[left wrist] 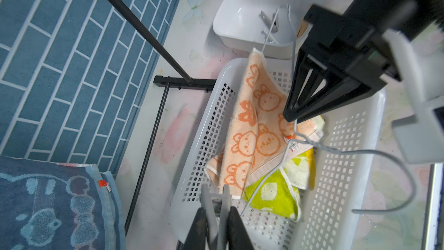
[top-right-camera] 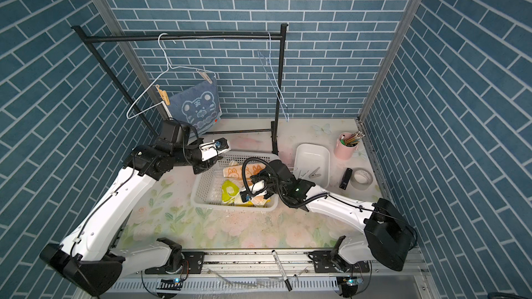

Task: Remove the clothespins securing towels to the hanger
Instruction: Place the hanger in the basket, then place the clothespin in the storage box.

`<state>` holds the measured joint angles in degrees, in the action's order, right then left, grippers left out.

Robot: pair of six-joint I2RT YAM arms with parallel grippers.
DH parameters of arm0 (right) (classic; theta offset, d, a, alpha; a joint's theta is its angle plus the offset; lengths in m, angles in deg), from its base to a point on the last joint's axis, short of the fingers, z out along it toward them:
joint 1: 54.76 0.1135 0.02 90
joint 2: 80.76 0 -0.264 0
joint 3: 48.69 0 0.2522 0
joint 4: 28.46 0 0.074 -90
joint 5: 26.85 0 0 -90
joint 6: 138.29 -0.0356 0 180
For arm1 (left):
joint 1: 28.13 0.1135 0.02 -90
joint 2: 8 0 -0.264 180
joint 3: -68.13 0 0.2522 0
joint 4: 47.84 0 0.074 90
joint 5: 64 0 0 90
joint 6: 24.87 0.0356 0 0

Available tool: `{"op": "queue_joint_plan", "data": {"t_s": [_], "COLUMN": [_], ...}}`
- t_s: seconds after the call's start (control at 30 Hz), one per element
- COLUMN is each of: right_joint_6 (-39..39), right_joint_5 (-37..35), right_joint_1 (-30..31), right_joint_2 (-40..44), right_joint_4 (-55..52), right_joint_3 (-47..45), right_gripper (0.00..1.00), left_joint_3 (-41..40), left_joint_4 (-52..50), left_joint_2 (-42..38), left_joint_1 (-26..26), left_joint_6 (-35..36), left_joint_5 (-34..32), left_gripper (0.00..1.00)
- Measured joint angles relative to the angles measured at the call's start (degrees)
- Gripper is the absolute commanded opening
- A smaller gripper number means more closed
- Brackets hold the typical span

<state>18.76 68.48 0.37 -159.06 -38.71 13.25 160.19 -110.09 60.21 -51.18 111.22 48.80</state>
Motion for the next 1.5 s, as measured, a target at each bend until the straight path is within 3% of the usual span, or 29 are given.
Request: {"op": "queue_joint_plan", "data": {"t_s": [0.1,0.23,0.43,0.63,0.77,1.0,1.1,1.5], "right_joint_6": [-1.25,-2.69,-4.94,-14.32,-20.90,-26.62,-27.85,-31.65], "right_joint_5": [-0.92,-2.86,-8.46,-9.09,-6.78,-2.51,-0.76,6.19], "right_joint_1": [0.00,0.00,0.04,-0.44,-0.46,-1.27,-2.14,-2.75], "right_joint_2": [0.59,4.48,13.44,17.81,17.29,8.33,4.66,-2.12], "right_joint_4": [-3.04,-8.68,-16.13,-16.81,-10.36,1.77,5.84,11.82], "right_joint_3": [0.02,-0.09,-1.60,-1.42,-0.96,5.90,9.01,12.83], "right_gripper": [0.59,0.68,0.70,0.70,0.70,0.69,0.66,0.27], "left_joint_3": [-3.91,-8.41,-15.52,-22.23,-24.02,-24.04,-24.41,-25.22], "left_joint_4": [5.25,12.02,23.08,37.66,42.73,44.78,44.98,45.20], "left_joint_2": [-2.43,-3.50,-4.76,-7.06,-8.26,-10.34,-11.04,-11.19], "left_joint_1": [0.28,0.72,0.94,1.01,1.01,1.01,1.01,1.01], "left_joint_6": [-6.38,-14.51,-27.61,-43.82,-51.39,-55.76,-55.98,-56.17], "left_joint_5": [2.71,4.79,7.89,10.60,11.52,14.40,15.76,18.56], "left_gripper": [0.00,0.00,0.00,0.00,0.00,0.00,0.00,0.00]}}
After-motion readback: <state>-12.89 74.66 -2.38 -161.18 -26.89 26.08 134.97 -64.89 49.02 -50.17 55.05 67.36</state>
